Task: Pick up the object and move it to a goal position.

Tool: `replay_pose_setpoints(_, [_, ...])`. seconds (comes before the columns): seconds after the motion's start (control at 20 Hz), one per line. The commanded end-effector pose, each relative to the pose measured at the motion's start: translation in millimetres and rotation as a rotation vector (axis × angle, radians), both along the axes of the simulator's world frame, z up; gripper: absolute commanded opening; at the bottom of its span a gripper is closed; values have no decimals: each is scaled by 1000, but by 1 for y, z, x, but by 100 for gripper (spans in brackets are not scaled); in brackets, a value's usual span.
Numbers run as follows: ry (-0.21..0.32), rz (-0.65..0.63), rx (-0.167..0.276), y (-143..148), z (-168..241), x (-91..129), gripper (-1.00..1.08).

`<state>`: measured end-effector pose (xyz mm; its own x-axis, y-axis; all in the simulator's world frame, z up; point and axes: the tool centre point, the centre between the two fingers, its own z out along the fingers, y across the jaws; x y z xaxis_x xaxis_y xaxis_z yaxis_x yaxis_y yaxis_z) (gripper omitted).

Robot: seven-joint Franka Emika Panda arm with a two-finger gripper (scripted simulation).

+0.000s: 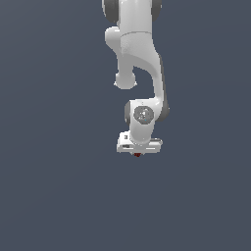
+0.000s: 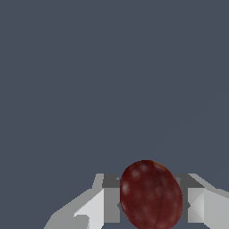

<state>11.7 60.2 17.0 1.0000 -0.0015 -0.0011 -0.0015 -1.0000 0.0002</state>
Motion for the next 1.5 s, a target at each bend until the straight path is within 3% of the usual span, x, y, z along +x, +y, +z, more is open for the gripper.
replay_pose_setpoints(0.0, [-1, 0, 0, 0, 0, 0, -100])
replay_pose_setpoints(0.7, [-1, 0, 0, -8, 11, 1, -100])
replay_pose_setpoints(1.45, [-1, 0, 1, -89, 117, 12, -100])
